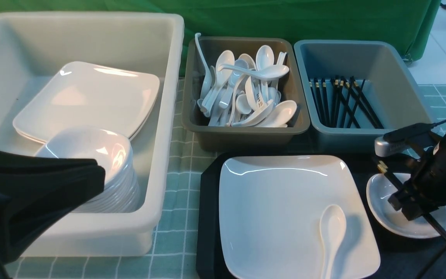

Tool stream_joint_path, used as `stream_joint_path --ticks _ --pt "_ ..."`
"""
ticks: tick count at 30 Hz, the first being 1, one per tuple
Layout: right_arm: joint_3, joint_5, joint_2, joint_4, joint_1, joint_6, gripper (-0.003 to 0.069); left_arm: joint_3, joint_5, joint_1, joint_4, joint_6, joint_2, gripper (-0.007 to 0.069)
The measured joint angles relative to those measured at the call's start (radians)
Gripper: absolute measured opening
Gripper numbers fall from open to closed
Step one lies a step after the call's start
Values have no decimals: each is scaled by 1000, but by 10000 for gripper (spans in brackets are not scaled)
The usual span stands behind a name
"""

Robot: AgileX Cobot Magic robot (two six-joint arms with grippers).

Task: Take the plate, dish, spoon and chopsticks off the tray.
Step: Use the right arm to grab a pair of chopsticks from the plate, then use the right arm to put the chopsticks into the small storage box on the right

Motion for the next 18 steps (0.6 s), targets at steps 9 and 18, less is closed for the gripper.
stream_joint_path --ticks 9,18 --pt "-82 -93 -163 150 88 -18 112 0 -65 0 0 0 0 17" --pt "-607 -275 164 293 20 133 112 0 -137 0 0 0 0 17"
